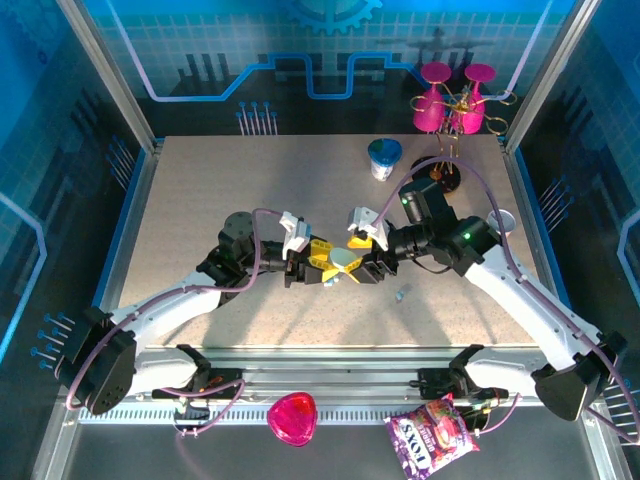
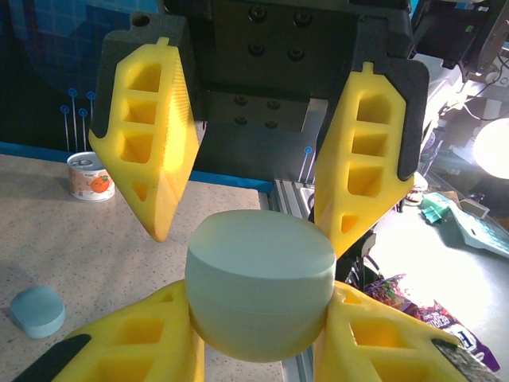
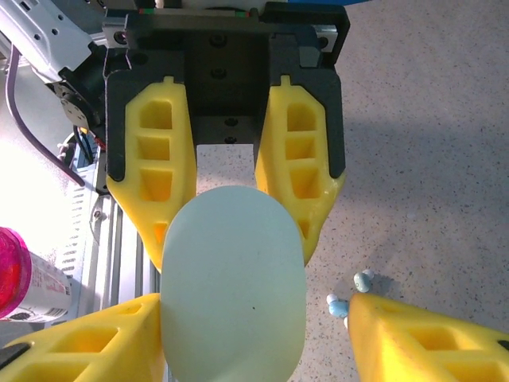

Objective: Insert the wireless bluetooth earbuds into the charging case

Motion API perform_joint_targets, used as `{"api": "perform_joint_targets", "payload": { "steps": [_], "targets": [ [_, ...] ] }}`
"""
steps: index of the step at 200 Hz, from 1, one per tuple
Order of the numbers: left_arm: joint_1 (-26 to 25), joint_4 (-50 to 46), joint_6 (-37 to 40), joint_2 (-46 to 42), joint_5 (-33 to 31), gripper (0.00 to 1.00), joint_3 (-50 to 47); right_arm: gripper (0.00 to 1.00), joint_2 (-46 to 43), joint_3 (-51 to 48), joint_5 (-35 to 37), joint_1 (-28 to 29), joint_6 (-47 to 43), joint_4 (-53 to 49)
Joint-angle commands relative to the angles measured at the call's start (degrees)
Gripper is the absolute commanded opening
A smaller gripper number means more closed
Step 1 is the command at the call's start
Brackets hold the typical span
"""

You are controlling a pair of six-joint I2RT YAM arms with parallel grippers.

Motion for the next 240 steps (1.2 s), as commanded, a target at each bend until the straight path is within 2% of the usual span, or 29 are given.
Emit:
{"api": "perform_joint_targets", "payload": {
  "steps": [1, 62, 89, 111, 143, 152, 181, 216, 240],
  "targets": [
    [-0.86, 0.81, 2.95, -1.42, 2.8, 0.28, -0.77, 0.6, -1.34, -0.32, 1.67, -1.7, 2.18, 4.56],
    [-0.89, 2.05, 6.57, -1.92, 1.77, 0.26, -2.2, 0.6, -2.35, 0.17, 2.33, -3.25, 4.05, 6.44],
    [-0.87, 5.63, 7.36, -1.77, 0.27, 0.26, -3.82, 0.64, -1.92, 1.36, 3.39, -3.39, 5.29, 6.95],
    [-0.81, 9.07, 8.31, -1.04, -1.78, 0.26, -5.15, 0.78, -2.58, 1.77, 4.35, -3.44, 7.27, 8.84],
    [-0.21, 12.8, 10.17, 0.45, -6.8, 0.26, -6.46, 0.96, -5.97, -0.73, 1.75, -3.22, 9.15, 13.07],
    [0.25, 14.73, 10.54, 0.98, -8.23, 0.26, -7.08, 1.0, -7.38, -2.35, 1.74, -3.21, 11.28, 15.81],
    [2.68, 22.18, 10.16, 2.43, -10.7, 0.26, -9.51, 1.0, -12.2, -9.88, 8.54, -4.18, 21.0, 27.25],
    [5.46, 27.38, 8.17, 4.2, -12.34, 0.25, -12.04, 1.0, -15.19, -20.31, 16.0, -10.68, 36.6, 40.51],
    [6.05, 26.35, 9.62, 3.41, -13.3, 0.25, -13.36, 0.99, -14.66, -24.73, 20.99, -13.0, 41.93, 42.29]
  ]
}}
